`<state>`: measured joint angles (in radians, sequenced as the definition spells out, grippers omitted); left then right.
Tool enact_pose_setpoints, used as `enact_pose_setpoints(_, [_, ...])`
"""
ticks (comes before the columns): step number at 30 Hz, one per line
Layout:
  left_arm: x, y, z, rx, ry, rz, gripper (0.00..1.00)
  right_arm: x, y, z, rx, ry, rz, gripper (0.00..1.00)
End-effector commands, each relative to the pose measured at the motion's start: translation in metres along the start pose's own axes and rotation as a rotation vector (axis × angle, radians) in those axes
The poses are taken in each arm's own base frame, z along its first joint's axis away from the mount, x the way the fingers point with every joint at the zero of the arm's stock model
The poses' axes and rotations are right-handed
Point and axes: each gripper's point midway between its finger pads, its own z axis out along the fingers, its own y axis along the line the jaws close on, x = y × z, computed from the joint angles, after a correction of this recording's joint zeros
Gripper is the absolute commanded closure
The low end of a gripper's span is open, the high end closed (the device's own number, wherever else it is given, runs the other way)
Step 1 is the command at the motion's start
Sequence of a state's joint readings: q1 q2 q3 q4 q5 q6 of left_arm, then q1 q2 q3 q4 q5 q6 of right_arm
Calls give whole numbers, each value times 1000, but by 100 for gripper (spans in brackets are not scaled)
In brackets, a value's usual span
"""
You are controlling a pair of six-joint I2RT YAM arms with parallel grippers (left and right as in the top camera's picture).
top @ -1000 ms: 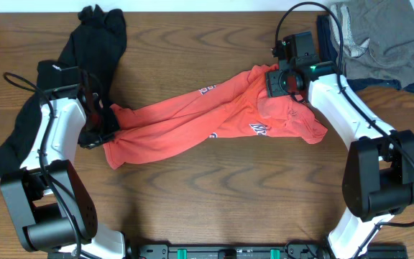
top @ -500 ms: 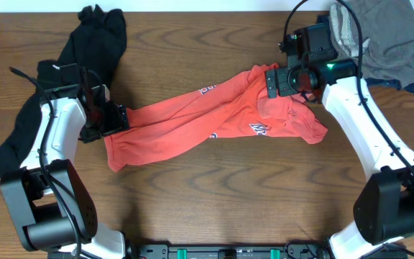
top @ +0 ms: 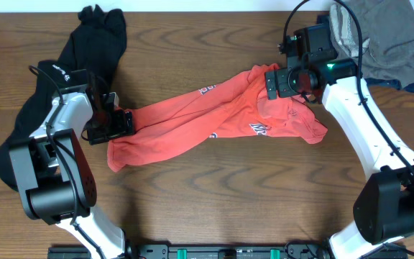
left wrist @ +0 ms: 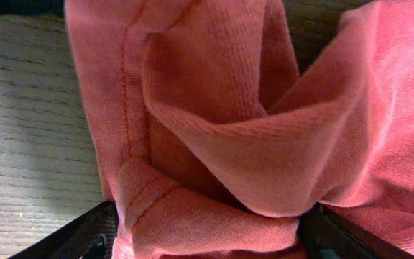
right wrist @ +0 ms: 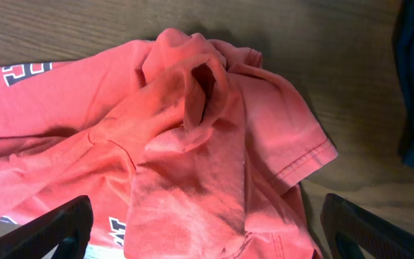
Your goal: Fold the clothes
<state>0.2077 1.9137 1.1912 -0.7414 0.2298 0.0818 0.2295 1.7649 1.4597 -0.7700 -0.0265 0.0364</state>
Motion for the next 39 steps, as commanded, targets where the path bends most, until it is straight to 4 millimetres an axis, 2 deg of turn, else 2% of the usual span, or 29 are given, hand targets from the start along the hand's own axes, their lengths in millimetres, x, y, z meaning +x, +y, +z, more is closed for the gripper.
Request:
enact_pose_setpoints(1, [10,-4,21,55,65,-3,27,-5,5,-4,-12,-15,-22,1])
enact_pose_setpoints(3, [11,-9,27,87,78,-6,41,-6,7,-4,-21,-19,-19,2])
enact_pose_setpoints(6, [12,-10,34,101,89,-10,85,-6,8,-4,-25,-19,-5,6])
enact_pose_setpoints(7, [12,-9,35,101,89,-10,94,-6,8,-4,-25,-18,2,8])
enact_pose_setpoints(10, [6,-6,31,97,71,-14,94,-5,9,-4,-34,-13,10,23])
enact_pose_setpoints(12, [1,-3,22,96,51,-24,94,-4,10,-2,-36,-10,11,40])
enact_pose_setpoints(15, [-11,5,-7,94,3,-50,94,-2,16,6,-72,5,10,80])
enact_pose_setpoints(16, [-14,7,-18,93,-15,-57,94,0,19,9,-89,15,9,89])
enact_pose_setpoints(18, [-21,12,-43,90,-58,-73,94,4,27,20,-123,39,8,98])
enact_pose_setpoints(23, [-27,16,-91,81,-145,-84,94,19,38,55,-170,117,44,99])
enact_pose_setpoints(32, [-16,5,-133,81,-215,-66,94,59,56,122,-280,273,115,99])
enact_pose_setpoints(36, [-12,-14,-149,128,-250,-34,94,68,62,132,-309,306,125,99])
enact_pose_setpoints(39, [-12,-37,-148,148,-246,23,94,68,63,132,-313,303,126,99])
